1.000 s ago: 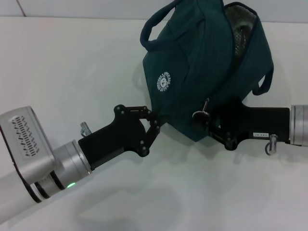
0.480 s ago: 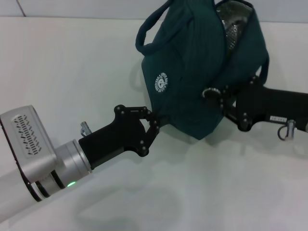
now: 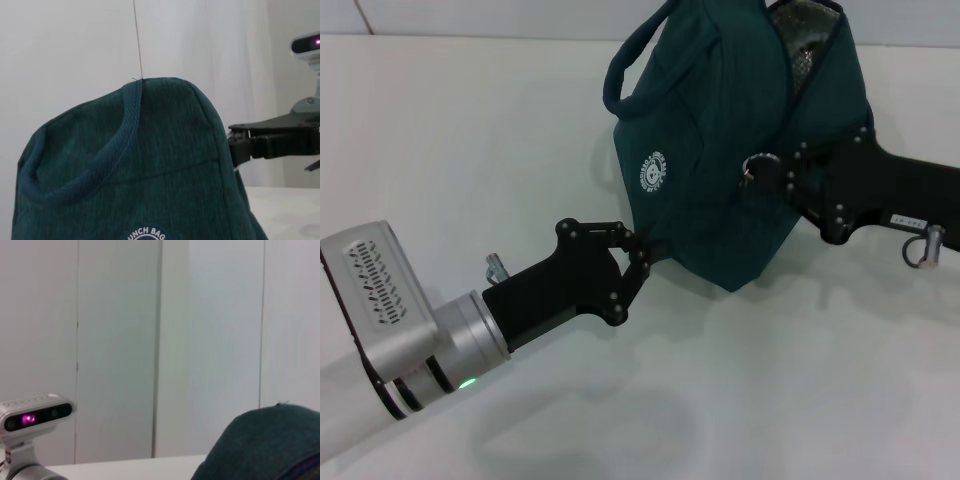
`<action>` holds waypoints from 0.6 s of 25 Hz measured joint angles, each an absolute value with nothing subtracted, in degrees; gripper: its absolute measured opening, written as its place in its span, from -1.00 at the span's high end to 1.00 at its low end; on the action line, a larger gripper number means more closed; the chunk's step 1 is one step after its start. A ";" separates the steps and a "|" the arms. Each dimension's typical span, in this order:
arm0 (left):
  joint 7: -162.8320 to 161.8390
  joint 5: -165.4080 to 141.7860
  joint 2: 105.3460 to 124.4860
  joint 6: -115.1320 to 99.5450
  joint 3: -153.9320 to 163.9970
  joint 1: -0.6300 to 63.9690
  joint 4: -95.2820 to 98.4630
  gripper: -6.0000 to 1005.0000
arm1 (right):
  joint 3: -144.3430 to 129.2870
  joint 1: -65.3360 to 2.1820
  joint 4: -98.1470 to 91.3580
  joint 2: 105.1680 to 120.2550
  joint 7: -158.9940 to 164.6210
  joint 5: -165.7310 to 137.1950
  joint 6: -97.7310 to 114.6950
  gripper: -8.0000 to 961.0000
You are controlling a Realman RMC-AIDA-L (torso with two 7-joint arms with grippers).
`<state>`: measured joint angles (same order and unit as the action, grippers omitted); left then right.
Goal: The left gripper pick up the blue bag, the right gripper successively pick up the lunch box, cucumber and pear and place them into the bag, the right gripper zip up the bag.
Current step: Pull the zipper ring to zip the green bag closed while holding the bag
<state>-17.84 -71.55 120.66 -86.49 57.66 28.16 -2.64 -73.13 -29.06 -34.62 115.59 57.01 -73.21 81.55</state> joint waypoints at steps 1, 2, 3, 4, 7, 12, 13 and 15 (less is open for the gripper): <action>-17.82 -71.55 120.65 -86.44 57.66 28.14 -2.64 0.88 | -72.75 -28.99 -34.63 115.59 56.68 -73.17 81.77 0.93; -17.72 -71.58 120.62 -86.28 57.66 28.16 -2.64 0.88 | -71.95 -28.77 -34.63 115.59 56.07 -72.98 82.20 0.93; -17.62 -71.61 120.61 -86.14 57.66 28.21 -2.64 0.88 | -71.32 -28.54 -34.61 115.61 55.32 -72.38 82.89 0.93; -17.39 -71.67 120.59 -85.96 57.66 28.26 -2.64 0.88 | -70.90 -28.31 -34.49 115.61 54.60 -71.79 83.44 0.93; -16.74 -71.71 120.52 -85.71 57.65 28.24 -2.64 0.88 | -70.54 -27.75 -34.07 115.60 51.62 -68.34 84.57 0.93; -16.40 -71.87 120.52 -85.14 57.89 28.38 -2.64 0.88 | -70.70 -27.09 -34.02 115.77 47.19 -63.66 84.60 0.92; -16.37 -71.90 120.54 -85.05 58.05 28.42 -2.64 0.88 | -70.90 -27.05 -34.01 115.82 46.21 -62.62 84.60 0.92; -16.32 -71.91 120.50 -85.00 58.51 28.46 -2.63 0.88 | -71.23 -27.03 -33.97 115.89 44.77 -61.13 84.62 0.92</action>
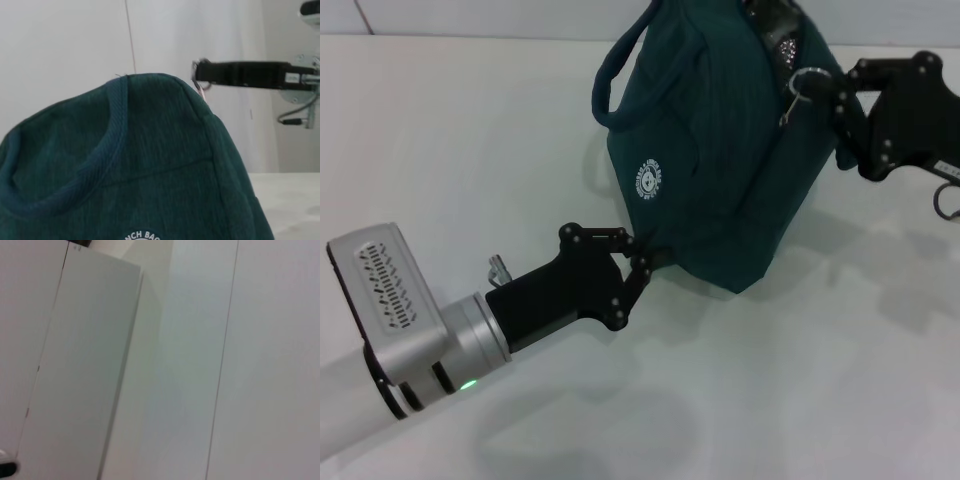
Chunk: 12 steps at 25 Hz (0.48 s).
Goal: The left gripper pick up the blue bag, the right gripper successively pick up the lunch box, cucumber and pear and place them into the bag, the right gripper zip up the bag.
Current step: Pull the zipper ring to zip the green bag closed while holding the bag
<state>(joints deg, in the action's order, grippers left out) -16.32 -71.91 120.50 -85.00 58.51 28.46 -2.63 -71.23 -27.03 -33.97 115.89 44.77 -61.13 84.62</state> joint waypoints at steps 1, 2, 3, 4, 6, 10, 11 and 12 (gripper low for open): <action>-16.22 -71.92 120.45 -84.93 58.94 28.48 -2.62 0.88 | -71.26 -27.03 -33.84 115.91 43.96 -60.42 84.63 0.92; -16.05 -71.94 120.42 -84.80 59.34 28.50 -2.61 0.88 | -71.26 -27.03 -33.63 115.95 43.10 -59.54 84.63 0.92; -15.81 -71.94 120.39 -84.61 59.86 28.50 -2.55 0.88 | -71.27 -27.08 -33.32 115.99 42.04 -58.49 84.64 0.92; -15.62 -71.95 120.35 -84.44 60.34 28.51 -2.48 0.88 | -71.32 -27.19 -32.78 116.04 40.68 -57.06 84.64 0.92; -15.38 -71.95 120.30 -84.34 61.57 28.48 -1.98 0.88 | -71.63 -27.39 -31.97 116.10 38.48 -54.78 84.63 0.92; -15.12 -71.95 120.41 -84.79 62.82 28.10 -0.78 0.88 | -73.43 -27.48 -31.43 116.19 34.62 -51.36 84.55 0.93; -14.99 -71.89 120.49 -84.97 62.77 28.06 -0.74 0.88 | -74.06 -27.59 -31.43 116.21 34.06 -51.03 84.42 0.93; -14.89 -71.74 120.59 -85.20 62.67 28.01 -0.72 0.88 | -74.72 -27.83 -31.41 116.22 33.61 -50.83 84.26 0.93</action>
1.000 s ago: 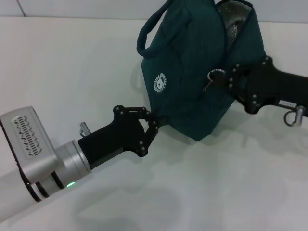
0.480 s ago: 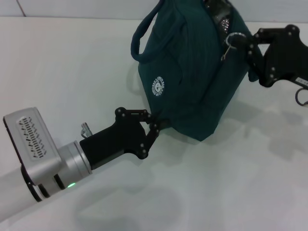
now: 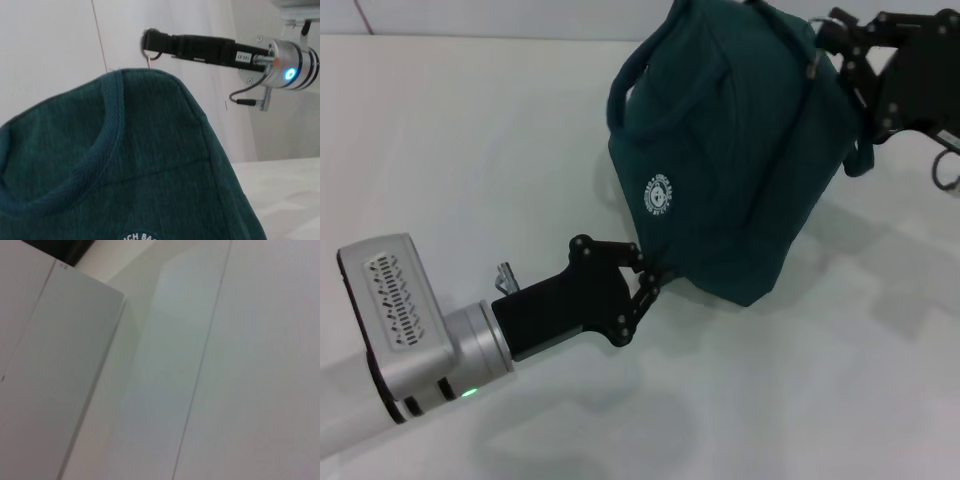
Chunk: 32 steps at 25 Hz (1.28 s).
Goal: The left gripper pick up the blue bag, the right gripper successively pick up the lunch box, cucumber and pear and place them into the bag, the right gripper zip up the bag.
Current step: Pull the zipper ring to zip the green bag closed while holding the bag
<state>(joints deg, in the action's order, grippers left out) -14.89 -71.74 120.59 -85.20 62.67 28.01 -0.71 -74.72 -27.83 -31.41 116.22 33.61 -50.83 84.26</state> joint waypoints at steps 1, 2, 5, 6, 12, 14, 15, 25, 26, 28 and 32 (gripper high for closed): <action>-14.89 -71.50 120.64 -85.40 62.54 28.01 -0.69 0.87 | -75.16 -28.08 -31.41 116.22 33.46 -50.78 84.10 0.93; -14.93 -71.22 120.68 -85.66 62.44 28.01 -0.69 0.86 | -75.50 -28.44 -31.33 116.22 33.40 -50.78 84.01 0.93; -15.29 -69.44 120.72 -86.89 62.33 28.26 -1.21 0.84 | -76.80 -29.00 -31.21 116.21 32.81 -50.77 83.98 0.93; -15.38 -68.30 120.72 -87.63 62.32 28.31 -1.46 0.83 | -77.24 -29.03 -31.24 116.21 32.38 -50.77 83.98 0.94; -17.77 -62.15 120.75 -92.63 62.31 28.15 -1.71 0.78 | -80.65 -30.33 -29.22 116.18 27.40 -48.46 83.58 0.93; -19.33 -60.52 120.76 -93.28 62.31 28.25 -1.71 0.42 | -81.49 -31.24 -28.15 116.18 26.81 -47.53 83.49 0.93; -20.14 -59.95 120.76 -93.36 62.31 28.34 -1.72 0.34 | -81.79 -31.64 -27.71 116.19 26.70 -47.23 83.47 0.93; -29.21 -58.38 120.76 -93.78 62.38 30.83 -1.17 -0.27 | -82.56 -32.45 -27.38 116.19 26.20 -46.72 83.40 0.92; -29.78 -58.48 120.76 -93.80 62.41 31.06 -1.17 -0.32 | -82.59 -32.49 -27.37 116.18 26.20 -46.71 83.40 0.92; -31.21 -58.66 120.76 -93.91 62.56 31.46 -1.15 -0.41 | -82.64 -32.51 -27.35 116.19 26.19 -46.70 83.40 0.91; -31.63 -58.77 120.76 -92.91 62.57 32.01 -1.17 -0.56 | -83.22 -32.62 -27.32 116.18 26.18 -46.35 83.40 0.91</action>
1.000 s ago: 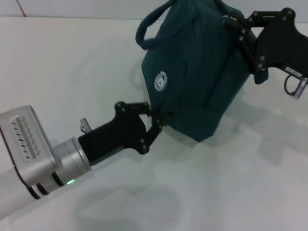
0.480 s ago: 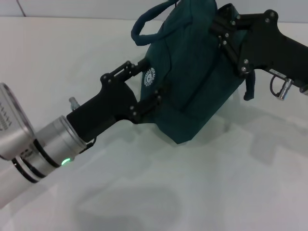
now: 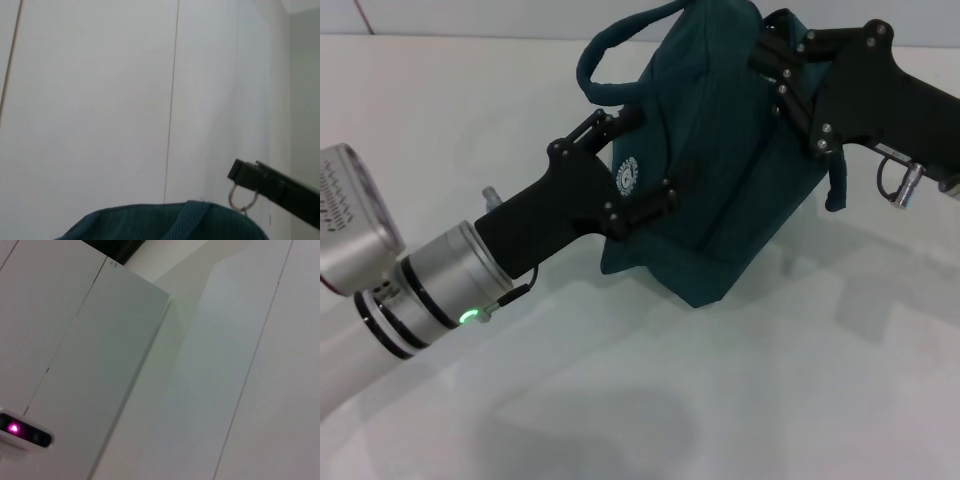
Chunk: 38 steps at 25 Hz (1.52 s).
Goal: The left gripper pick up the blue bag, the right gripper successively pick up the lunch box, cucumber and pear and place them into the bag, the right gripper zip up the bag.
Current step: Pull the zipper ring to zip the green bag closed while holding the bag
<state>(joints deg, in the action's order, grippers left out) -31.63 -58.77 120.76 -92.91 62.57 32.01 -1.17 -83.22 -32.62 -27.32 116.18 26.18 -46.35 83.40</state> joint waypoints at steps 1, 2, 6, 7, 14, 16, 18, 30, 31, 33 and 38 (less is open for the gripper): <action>-31.64 -58.77 120.76 -92.41 62.52 32.21 -1.26 -0.60 | -83.58 -32.69 -27.32 116.19 26.17 -45.95 83.38 0.91; -31.68 -58.69 120.76 -91.95 62.46 32.35 -1.39 -0.63 | -83.79 -32.73 -27.32 116.19 26.17 -45.71 83.37 0.91; -31.48 -57.95 120.76 -91.12 62.33 32.12 -1.60 -0.70 | -84.05 -32.84 -27.32 116.19 26.15 -45.27 83.30 0.90; -31.48 -57.54 120.76 -91.07 62.29 31.98 -1.62 -0.70 | -84.08 -32.87 -27.33 116.19 26.14 -45.26 83.30 0.90; -31.90 -53.92 120.76 -90.86 62.14 30.41 -1.47 -0.69 | -84.73 -32.87 -27.60 116.19 26.11 -45.15 83.32 0.89; -31.78 -53.94 120.76 -90.84 62.14 30.29 -1.47 -0.67 | -84.74 -32.87 -27.60 116.19 26.10 -45.15 83.35 0.89; -31.55 -54.01 120.76 -90.67 62.16 30.31 -1.63 -0.65 | -84.81 -32.88 -27.60 116.19 26.10 -45.15 83.42 0.89; -30.12 -56.06 120.61 -90.33 62.88 29.97 -1.18 0.00 | -85.44 -32.82 -27.72 116.19 25.93 -45.15 83.40 0.87; -29.31 -56.85 120.60 -90.53 62.89 29.97 -1.16 0.08 | -85.44 -32.83 -27.70 116.19 25.92 -45.15 83.40 0.87; -28.14 -57.82 120.59 -90.95 62.90 29.97 -1.14 0.24 | -85.44 -32.84 -27.68 116.19 25.92 -45.16 83.38 0.87; -26.16 -59.05 120.43 -91.90 62.93 29.91 -1.12 0.65 | -85.60 -32.86 -27.67 116.18 25.92 -45.17 83.57 0.86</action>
